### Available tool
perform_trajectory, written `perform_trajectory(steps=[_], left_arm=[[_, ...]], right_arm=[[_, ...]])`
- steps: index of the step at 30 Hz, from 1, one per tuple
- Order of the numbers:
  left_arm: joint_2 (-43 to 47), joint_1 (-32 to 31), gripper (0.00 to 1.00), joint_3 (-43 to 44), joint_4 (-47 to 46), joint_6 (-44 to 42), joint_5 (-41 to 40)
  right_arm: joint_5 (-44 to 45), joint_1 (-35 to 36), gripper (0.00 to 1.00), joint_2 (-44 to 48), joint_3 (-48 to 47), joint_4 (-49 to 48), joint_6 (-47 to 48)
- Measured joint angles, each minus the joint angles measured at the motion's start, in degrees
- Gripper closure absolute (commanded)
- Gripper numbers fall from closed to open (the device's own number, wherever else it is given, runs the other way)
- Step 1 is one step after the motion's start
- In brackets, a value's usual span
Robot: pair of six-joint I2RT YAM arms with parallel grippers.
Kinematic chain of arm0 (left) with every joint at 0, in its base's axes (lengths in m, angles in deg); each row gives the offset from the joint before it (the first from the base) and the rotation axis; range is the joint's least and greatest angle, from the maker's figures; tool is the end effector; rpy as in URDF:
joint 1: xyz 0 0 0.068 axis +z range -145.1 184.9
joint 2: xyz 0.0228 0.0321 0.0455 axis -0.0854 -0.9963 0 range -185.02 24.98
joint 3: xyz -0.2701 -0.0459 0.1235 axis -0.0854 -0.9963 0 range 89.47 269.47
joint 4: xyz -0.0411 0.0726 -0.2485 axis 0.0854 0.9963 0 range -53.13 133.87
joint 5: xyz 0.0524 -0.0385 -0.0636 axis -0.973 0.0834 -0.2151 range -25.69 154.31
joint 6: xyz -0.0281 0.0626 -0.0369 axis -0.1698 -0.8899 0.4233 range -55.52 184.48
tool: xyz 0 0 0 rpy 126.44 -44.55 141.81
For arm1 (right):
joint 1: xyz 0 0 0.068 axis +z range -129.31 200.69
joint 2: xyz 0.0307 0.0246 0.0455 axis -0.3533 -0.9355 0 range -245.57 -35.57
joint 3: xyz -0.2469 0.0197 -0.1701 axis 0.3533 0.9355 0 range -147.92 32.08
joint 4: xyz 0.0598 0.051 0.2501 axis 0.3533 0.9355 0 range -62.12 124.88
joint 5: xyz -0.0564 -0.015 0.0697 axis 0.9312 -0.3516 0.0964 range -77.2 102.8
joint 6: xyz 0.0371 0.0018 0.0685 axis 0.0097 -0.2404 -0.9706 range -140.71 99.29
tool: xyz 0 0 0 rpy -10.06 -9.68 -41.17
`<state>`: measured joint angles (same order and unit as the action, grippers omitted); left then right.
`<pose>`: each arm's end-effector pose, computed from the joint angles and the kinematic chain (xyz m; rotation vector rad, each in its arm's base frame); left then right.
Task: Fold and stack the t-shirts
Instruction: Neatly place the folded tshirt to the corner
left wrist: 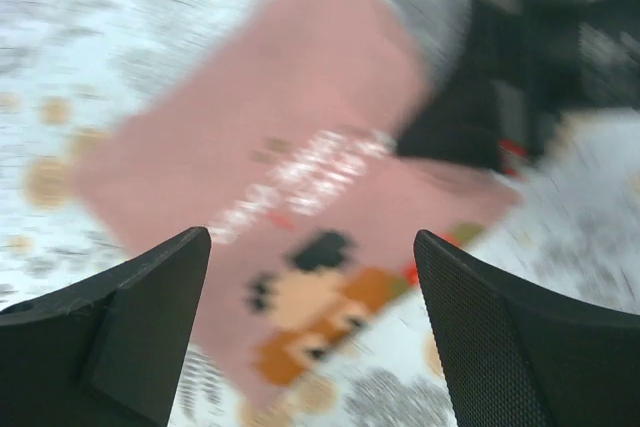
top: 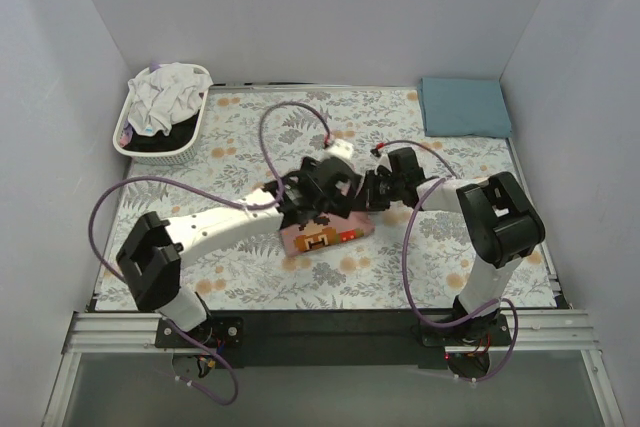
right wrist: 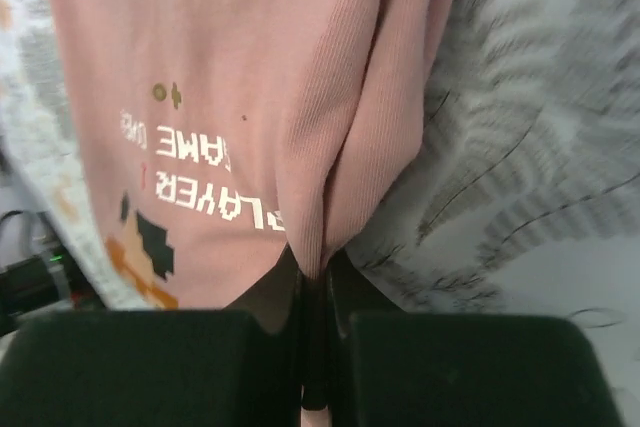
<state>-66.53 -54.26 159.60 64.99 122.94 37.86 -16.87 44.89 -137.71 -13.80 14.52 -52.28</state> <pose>0.2127 -0.2983 0.2706 -0.1900 2.3577 -0.4568 0.3190 0.1795 0.1387 -0.1241 2.4488 1.0669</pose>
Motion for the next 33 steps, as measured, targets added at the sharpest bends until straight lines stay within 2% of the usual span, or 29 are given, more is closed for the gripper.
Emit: perform_trajectory(steps=[1, 6, 10, 16, 24, 28, 33], left_arm=[[1.3, 3.4, 0.14, 0.0, -0.3, -0.3, 0.5], [5.1, 24.6, 0.13, -1.1, -3.1, -1.3, 3.8], [5.2, 33.0, 0.13, -5.2, -4.0, -0.1, 4.4], [4.2, 35.3, 0.14, -8.5, -2.9, 1.0, 1.8], [1.9, 35.3, 0.14, -8.5, -3.2, 1.1, -1.4], [0.0, 35.3, 0.14, -8.5, -3.0, 1.2, -1.4], [-1.4, 35.3, 0.15, -8.5, -2.8, 1.4, -1.1]], right_arm=[[2.1, -0.1, 0.99, 0.0, -2.7, 3.7, 3.2], [13.9, -0.9, 0.99, -2.1, -17.6, 20.5, 16.4], [24.0, -2.2, 0.99, -7.0, -29.7, 29.7, 24.4], [35.3, -5.8, 0.99, -15.6, -46.3, 38.6, 32.6], [45.9, -11.2, 0.99, -23.9, -61.5, 41.9, 37.9], [48.9, -13.8, 0.99, -26.6, -66.9, 41.8, 38.9], [50.8, -16.4, 0.99, -28.5, -69.2, 40.1, 39.1]])
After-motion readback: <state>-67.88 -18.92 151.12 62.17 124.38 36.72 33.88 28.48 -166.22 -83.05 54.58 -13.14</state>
